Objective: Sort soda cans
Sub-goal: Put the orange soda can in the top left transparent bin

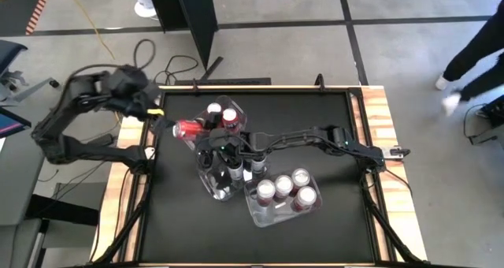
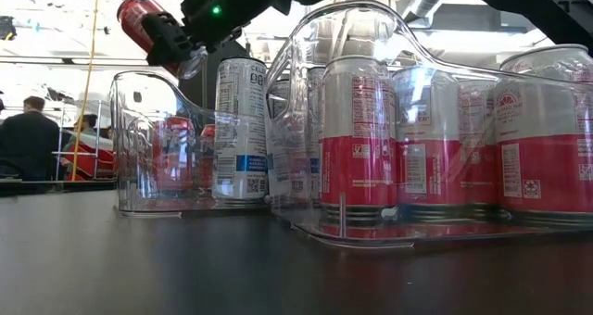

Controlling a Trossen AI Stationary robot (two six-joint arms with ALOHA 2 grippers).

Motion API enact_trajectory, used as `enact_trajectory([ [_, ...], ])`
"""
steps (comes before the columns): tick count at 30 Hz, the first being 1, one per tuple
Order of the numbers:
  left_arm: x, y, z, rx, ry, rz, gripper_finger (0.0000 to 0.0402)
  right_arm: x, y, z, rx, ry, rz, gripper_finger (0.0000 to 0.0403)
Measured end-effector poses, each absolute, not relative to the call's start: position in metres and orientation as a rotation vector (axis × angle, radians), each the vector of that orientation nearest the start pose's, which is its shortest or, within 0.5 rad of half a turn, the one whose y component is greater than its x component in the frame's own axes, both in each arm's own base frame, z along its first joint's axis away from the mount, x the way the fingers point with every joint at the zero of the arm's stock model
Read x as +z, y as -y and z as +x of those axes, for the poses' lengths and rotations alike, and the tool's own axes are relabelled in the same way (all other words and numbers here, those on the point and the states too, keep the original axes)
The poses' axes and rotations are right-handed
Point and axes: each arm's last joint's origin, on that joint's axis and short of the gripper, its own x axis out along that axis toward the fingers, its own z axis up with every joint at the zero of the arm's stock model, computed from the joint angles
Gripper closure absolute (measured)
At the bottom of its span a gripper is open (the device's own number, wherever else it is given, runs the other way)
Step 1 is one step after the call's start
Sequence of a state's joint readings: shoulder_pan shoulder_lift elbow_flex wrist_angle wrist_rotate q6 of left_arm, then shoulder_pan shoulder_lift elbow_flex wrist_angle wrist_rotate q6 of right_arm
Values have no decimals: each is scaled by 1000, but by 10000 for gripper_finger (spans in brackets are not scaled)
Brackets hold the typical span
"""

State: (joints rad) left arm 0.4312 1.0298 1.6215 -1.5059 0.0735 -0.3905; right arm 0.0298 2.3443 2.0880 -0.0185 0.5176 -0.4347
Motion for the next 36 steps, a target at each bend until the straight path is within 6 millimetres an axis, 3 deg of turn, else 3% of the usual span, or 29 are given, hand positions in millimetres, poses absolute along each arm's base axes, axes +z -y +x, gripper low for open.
enact_trajectory([
  [6, 435, -37, 83, 490, -769, -492, 56, 272, -2, 544, -426, -353, -501, 110],
  [12, 413, -34, 82, 450, -710, -420, 56, 289, -1, 538, -431, -334, -499, 110],
  [21, 390, -28, 77, 351, -511, -279, 56, 294, 3, 529, -428, -401, -484, 110],
  [29, 360, -29, 92, 269, -537, -268, 56, 295, 3, 530, -431, -394, -503, 110],
  [36, 360, -33, 101, 281, -472, -243, 56, 298, 0, 530, -431, -380, -508, 110],
])
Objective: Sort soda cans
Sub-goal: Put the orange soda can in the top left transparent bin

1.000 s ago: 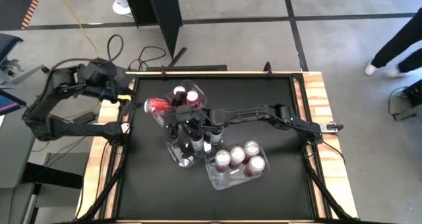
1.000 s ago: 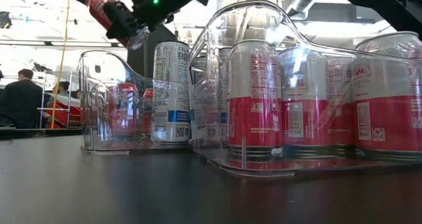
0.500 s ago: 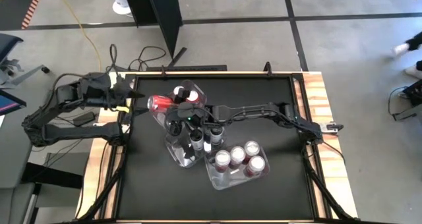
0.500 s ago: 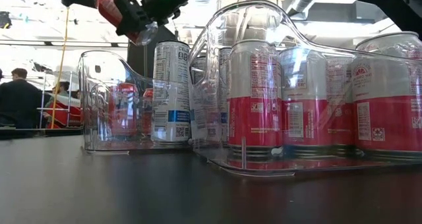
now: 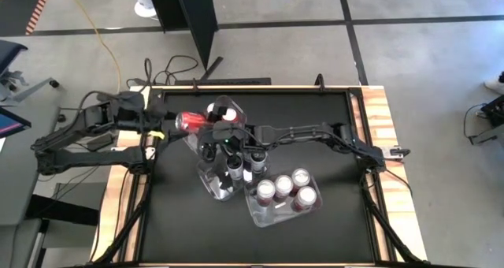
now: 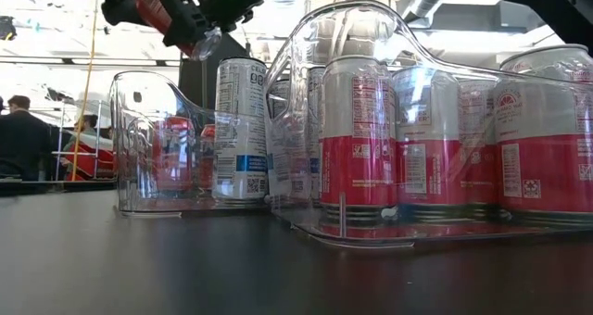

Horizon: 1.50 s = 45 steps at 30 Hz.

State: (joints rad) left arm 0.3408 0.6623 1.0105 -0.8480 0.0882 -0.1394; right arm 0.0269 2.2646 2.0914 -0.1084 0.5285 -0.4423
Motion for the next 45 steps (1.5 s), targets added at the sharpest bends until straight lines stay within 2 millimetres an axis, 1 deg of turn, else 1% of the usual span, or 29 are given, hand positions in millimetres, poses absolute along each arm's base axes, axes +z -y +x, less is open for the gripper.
enact_trajectory([
  [4, 358, -36, 107, 294, -489, -239, 56, 293, -3, 530, -410, -401, -515, 110],
  [8, 360, -39, 118, 284, -461, -243, 56, 294, -5, 530, -403, -389, -515, 110],
  [13, 354, -44, 133, 257, -515, -266, 58, 293, -9, 530, -392, -396, -521, 110],
  [16, 350, -46, 142, 238, -544, -274, 72, 293, -12, 530, -391, -397, -530, 110],
  [20, 347, -48, 148, 233, -571, -257, 106, 293, -12, 530, -403, -404, -538, 110],
  [26, 347, -48, 147, 232, -572, -251, 106, 293, -12, 530, -404, -401, -540, 110],
  [37, 351, -45, 139, 227, -542, -259, 106, 294, -13, 530, -395, -394, -547, 110],
  [38, 351, -45, 139, 227, -542, -267, 106, 294, -12, 530, -393, -395, -544, 106],
  [40, 350, -44, 139, 224, -545, -285, 106, 293, -8, 530, -398, -405, -543, 53],
  [41, 350, -44, 139, 227, -548, -294, 106, 293, -7, 530, -414, -414, -546, 33],
  [42, 349, -44, 138, 236, -556, -302, 106, 293, -7, 529, -424, -426, -547, 25],
  [43, 349, -45, 138, 244, -561, -305, 106, 292, -6, 528, -428, -437, -548, 32],
  [45, 348, -45, 137, 254, -564, -302, 106, 290, -5, 527, -438, -466, -557, 61],
])
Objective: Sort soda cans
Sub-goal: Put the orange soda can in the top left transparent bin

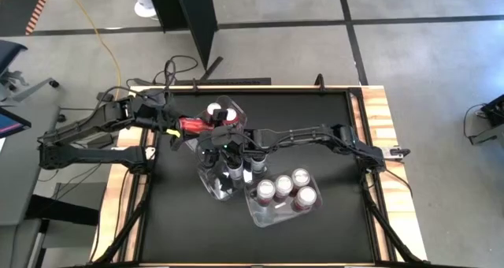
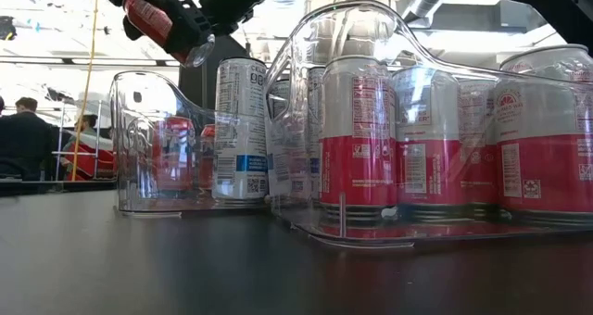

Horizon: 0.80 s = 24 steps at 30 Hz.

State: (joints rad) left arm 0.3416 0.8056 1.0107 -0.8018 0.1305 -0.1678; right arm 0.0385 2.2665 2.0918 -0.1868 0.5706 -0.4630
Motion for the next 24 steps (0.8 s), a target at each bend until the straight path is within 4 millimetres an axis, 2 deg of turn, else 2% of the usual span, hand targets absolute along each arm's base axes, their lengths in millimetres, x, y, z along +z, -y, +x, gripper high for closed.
enact_trajectory([
  [2, 348, -45, 137, 256, -566, -306, 106, 289, -4, 526, -449, -488, -571, 82],
  [5, 357, -44, 134, 275, -565, -292, 106, 290, -4, 526, -448, -500, -589, 86],
  [10, 374, -44, 133, 285, -567, -284, 106, 300, -4, 517, -477, -553, -662, 49],
  [14, 376, -46, 132, 345, -671, -290, 106, 305, -3, 504, -475, -658, -706, 31],
  [18, 378, -51, 143, 382, -725, -277, 106, 335, 1, 476, -470, -719, -673, 30],
  [21, 384, -53, 152, 365, -732, -257, 106, 348, 4, 457, -463, -781, -638, 30],
  [24, 379, -60, 167, 363, -814, -239, 106, 360, 6, 441, -461, -811, -622, 30],
])
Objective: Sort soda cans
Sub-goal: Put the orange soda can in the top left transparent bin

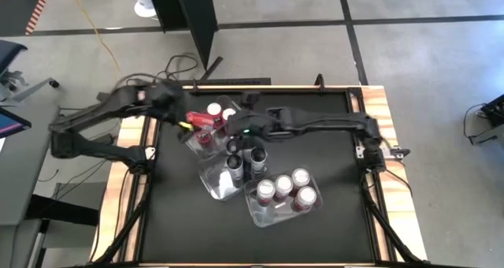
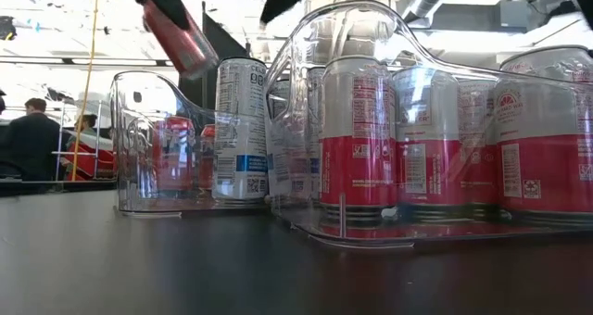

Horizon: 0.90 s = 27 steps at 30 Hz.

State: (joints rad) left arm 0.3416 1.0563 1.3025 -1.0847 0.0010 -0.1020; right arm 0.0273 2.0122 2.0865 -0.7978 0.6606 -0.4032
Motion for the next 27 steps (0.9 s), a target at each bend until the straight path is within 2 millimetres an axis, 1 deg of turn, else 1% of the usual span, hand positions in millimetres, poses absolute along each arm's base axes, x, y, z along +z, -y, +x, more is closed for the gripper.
enact_trajectory([
  [5, 365, -72, 202, 333, -929, -196, 106, 409, 1, 400, -471, -743, -586, 30],
  [10, 343, -85, 237, 292, -1081, -143, 106, 443, 0, 359, -481, -702, -548, 30],
  [11, 340, -87, 243, 284, -1105, -137, 106, 454, 0, 347, -490, -672, -525, 30],
  [14, 331, -93, 257, 294, -1181, -100, 106, 475, -2, 316, -501, -629, -475, 30],
  [16, 322, -97, 266, 299, -1233, -81, 106, 482, -4, 301, -502, -620, -453, 30],
  [20, 310, -105, 280, 311, -1278, -66, 106, 492, -11, 279, -511, -600, -449, 30],
  [24, 297, -112, 286, 320, -1335, -71, 106, 502, -19, 259, -526, -574, -466, 30],
  [27, 291, -116, 290, 337, -1356, -64, 106, 504, -27, 250, -517, -572, -469, 30],
])
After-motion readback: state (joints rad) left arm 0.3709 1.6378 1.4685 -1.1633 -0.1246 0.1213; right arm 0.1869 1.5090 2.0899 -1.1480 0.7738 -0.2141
